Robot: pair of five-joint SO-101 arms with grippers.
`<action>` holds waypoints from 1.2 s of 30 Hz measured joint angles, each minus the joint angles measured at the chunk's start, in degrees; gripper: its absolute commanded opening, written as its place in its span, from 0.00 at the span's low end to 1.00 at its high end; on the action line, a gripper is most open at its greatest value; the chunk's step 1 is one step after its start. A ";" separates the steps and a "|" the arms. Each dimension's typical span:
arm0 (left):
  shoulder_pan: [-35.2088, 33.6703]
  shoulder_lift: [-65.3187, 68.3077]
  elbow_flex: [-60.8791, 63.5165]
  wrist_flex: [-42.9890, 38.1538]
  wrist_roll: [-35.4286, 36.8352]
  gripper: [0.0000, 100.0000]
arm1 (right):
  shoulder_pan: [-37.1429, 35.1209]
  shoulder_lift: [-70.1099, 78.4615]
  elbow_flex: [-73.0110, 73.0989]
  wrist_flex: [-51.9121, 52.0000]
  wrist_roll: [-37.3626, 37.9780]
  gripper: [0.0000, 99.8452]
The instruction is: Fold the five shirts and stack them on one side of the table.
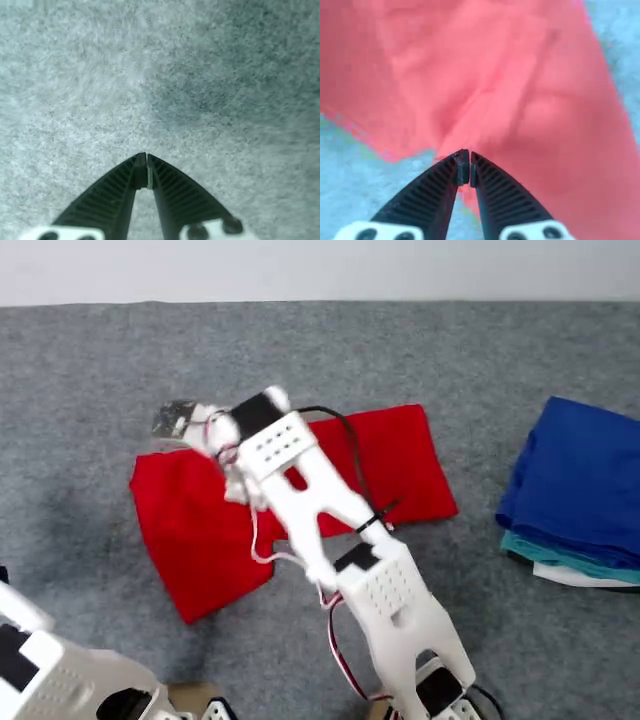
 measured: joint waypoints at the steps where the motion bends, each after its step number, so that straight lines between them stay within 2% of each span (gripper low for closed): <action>1: 0.00 0.00 0.00 0.00 0.09 0.01 | -1.32 -1.85 2.81 0.00 -0.18 0.01; 3: 0.00 0.00 0.00 0.00 0.09 0.01 | -4.31 -5.10 8.18 0.00 -0.26 0.03; 8: 0.00 0.00 0.00 0.00 0.09 0.01 | -10.20 -9.93 18.11 0.00 -0.70 0.20; 10: 0.00 0.00 0.00 0.00 0.18 0.01 | -12.57 -10.02 20.22 0.00 -2.29 0.23; 18: 0.00 0.00 0.00 0.00 0.18 0.01 | -20.57 -7.21 20.66 -0.09 -4.92 0.24; 23: 0.00 0.00 0.00 -0.53 0.26 0.01 | -21.19 -2.46 20.66 -2.37 -4.92 0.24; 26: 0.00 0.00 0.00 -0.62 0.26 0.01 | -21.19 0.62 20.66 -4.04 -4.92 0.22; 33: 0.00 0.00 0.00 -0.62 0.26 0.01 | -20.22 3.16 19.60 -6.95 -5.10 0.02; 36: 0.00 0.00 0.00 -0.88 0.26 0.01 | -18.73 3.43 19.60 -7.03 -5.10 0.01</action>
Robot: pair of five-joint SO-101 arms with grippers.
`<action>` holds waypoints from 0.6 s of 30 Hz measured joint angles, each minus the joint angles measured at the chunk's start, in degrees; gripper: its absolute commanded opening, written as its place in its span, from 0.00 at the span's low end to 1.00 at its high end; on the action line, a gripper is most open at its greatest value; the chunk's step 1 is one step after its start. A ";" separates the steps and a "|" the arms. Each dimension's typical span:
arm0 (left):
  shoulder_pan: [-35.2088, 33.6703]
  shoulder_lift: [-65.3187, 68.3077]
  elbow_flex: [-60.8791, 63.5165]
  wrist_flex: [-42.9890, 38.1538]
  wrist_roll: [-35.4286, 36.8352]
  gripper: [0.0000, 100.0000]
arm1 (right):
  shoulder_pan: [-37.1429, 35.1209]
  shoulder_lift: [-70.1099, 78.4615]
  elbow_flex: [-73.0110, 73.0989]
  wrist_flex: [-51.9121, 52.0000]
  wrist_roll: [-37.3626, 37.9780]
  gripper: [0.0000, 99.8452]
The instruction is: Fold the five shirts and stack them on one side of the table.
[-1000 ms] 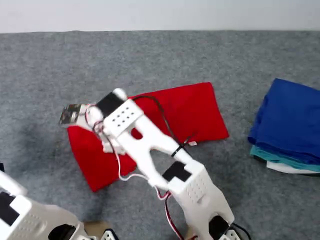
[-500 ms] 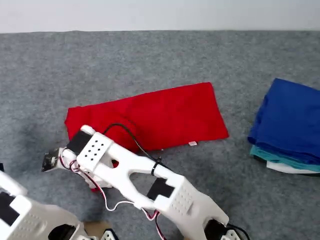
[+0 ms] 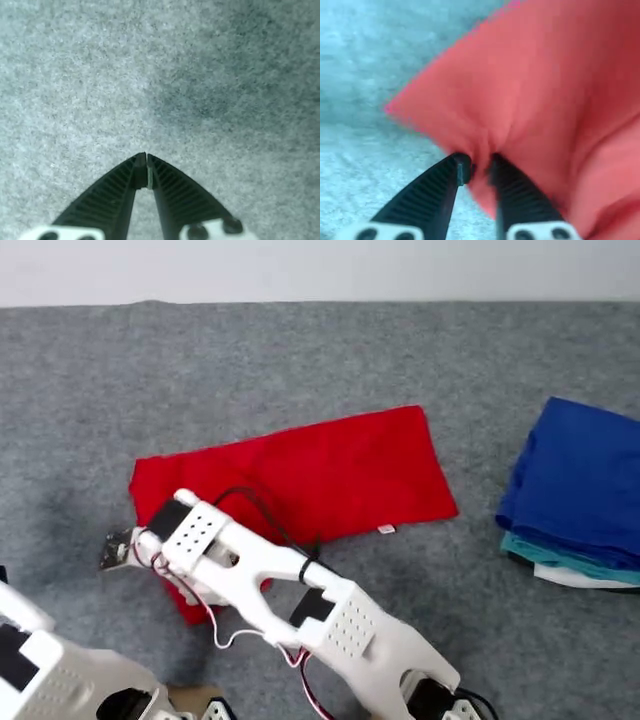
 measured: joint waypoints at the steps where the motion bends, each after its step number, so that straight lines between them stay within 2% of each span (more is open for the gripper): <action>1: 0.00 0.00 0.09 -0.26 0.00 0.01 | 0.44 0.18 0.00 0.00 0.00 0.01; 9: 0.00 3.25 0.18 -0.26 0.00 0.01 | 2.99 0.26 -1.58 0.79 0.09 0.01; 18: 0.00 3.96 0.18 -0.26 0.00 0.01 | 7.47 0.35 -16.97 5.27 2.55 0.01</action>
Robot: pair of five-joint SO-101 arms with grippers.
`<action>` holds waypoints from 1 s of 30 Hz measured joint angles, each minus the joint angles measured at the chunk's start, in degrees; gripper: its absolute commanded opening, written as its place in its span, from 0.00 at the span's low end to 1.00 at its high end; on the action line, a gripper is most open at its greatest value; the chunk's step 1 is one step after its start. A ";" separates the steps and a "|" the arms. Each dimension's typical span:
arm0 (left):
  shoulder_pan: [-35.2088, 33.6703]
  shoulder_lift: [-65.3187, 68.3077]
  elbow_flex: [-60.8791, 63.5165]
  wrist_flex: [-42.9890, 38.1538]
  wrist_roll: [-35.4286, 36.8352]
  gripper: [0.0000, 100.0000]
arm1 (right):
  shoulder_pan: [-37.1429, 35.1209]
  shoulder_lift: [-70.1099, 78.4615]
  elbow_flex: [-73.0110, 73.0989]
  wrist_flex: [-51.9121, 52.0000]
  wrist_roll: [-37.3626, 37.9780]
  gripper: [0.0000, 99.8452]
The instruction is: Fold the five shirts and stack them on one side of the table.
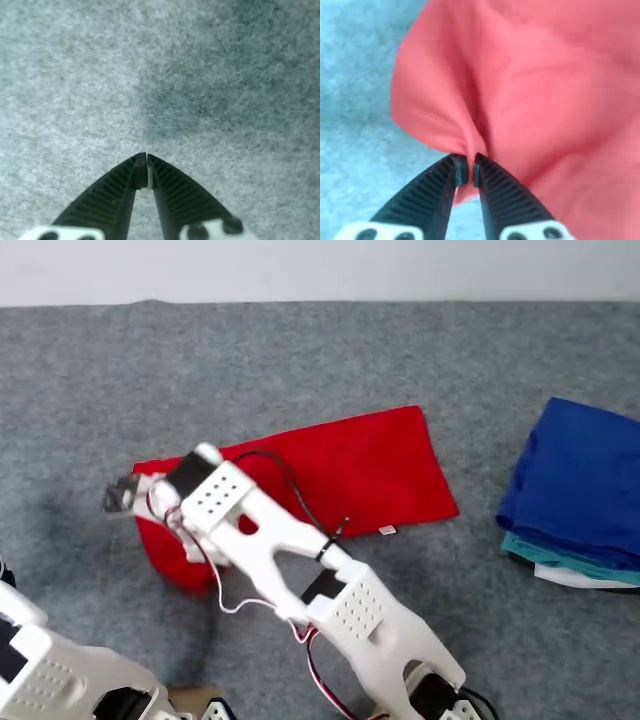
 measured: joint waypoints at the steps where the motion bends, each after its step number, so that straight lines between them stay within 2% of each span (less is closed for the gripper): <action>1: 0.00 0.00 0.00 0.00 0.00 0.01 | 0.62 0.00 -1.85 0.00 0.26 0.01; 7: 0.00 0.00 0.00 0.00 0.00 0.01 | 4.66 4.57 -10.20 -1.67 0.79 0.03; 12: 0.00 0.00 0.00 0.00 0.00 0.01 | 8.79 10.81 -15.82 -2.81 0.79 0.19; 14: 0.00 0.00 0.00 0.00 0.00 0.01 | 10.29 12.66 -18.20 -2.81 0.44 0.22; 17: 0.00 0.00 0.00 0.00 0.00 0.01 | 12.22 14.77 -21.01 -2.99 -1.76 0.23; 27: 0.00 0.00 0.00 0.00 0.00 0.01 | 14.77 16.26 -23.12 -2.11 -2.37 0.22; 30: 0.00 0.00 0.00 0.00 0.00 0.01 | 13.19 14.95 -23.12 1.49 -2.37 0.14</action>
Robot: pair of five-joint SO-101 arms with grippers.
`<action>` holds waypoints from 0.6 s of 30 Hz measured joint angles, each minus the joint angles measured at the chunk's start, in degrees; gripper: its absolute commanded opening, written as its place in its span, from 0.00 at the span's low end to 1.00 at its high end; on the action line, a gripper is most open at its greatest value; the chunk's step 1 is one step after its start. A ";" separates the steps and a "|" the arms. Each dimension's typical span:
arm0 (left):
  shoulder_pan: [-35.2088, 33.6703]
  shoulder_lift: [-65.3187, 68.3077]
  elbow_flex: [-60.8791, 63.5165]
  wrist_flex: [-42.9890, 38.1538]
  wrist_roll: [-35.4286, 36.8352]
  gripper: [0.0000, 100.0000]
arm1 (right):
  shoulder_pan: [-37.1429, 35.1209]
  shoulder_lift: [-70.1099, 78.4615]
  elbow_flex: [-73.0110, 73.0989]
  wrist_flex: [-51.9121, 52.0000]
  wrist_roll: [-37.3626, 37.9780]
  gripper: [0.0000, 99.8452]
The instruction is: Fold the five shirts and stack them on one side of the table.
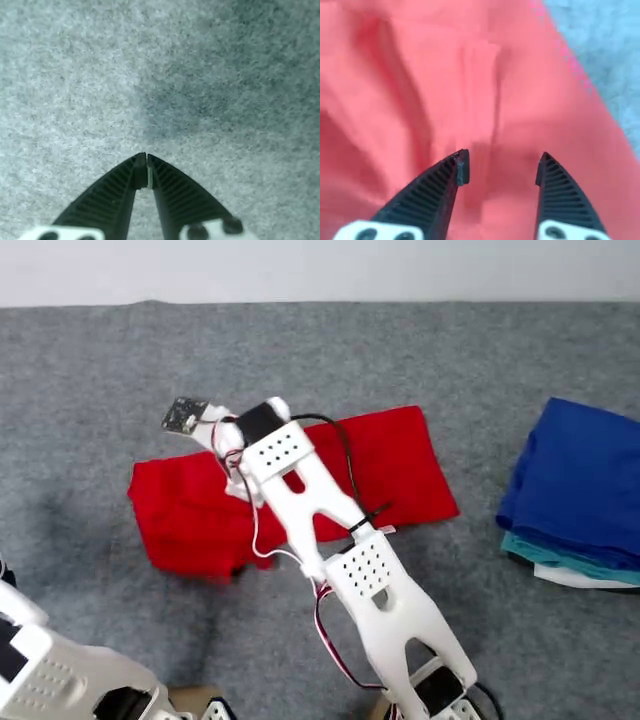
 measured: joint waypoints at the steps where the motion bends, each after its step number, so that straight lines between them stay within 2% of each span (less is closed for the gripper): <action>1: 0.00 0.00 0.00 0.00 0.00 0.01 | -0.88 -0.97 0.00 0.35 0.00 0.10; 3: 0.00 0.00 0.00 0.00 0.00 0.01 | -2.64 -3.52 0.00 0.35 -0.18 0.06; 7: 0.00 0.00 0.00 0.00 0.00 0.01 | -6.07 -11.08 5.71 0.35 -0.35 0.14; 11: 0.00 0.00 0.00 0.00 0.00 0.01 | -10.11 -20.66 19.78 0.35 -0.35 0.23; 18: 0.00 0.00 0.00 0.00 0.00 0.01 | -18.46 -30.07 41.76 0.44 -4.48 0.23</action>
